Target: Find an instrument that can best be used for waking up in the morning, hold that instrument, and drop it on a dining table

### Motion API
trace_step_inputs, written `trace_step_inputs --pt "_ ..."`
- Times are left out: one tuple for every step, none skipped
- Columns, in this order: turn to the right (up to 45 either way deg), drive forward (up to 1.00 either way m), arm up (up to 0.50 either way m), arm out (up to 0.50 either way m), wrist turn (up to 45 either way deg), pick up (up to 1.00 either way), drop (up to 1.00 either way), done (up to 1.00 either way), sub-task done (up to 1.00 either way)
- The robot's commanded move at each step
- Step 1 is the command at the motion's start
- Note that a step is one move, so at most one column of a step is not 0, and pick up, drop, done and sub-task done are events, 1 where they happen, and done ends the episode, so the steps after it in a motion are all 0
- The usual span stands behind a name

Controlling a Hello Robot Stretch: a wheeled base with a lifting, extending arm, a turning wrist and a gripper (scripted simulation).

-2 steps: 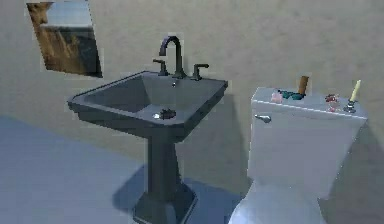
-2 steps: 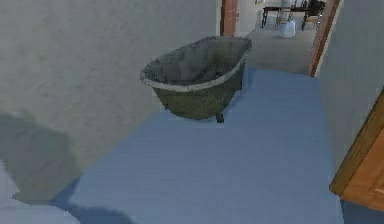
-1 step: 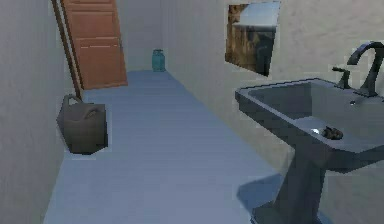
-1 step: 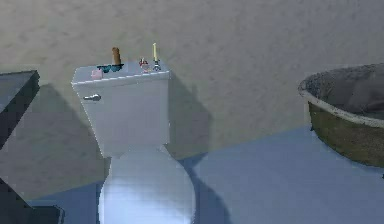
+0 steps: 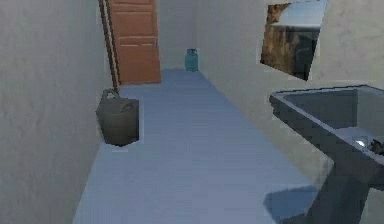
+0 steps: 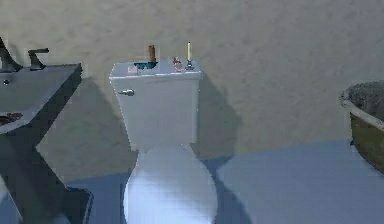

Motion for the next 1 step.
trace_step_inputs --pt "0.0 1.00 0.00 0.00 0.0 0.00 0.00 0.00 0.00"
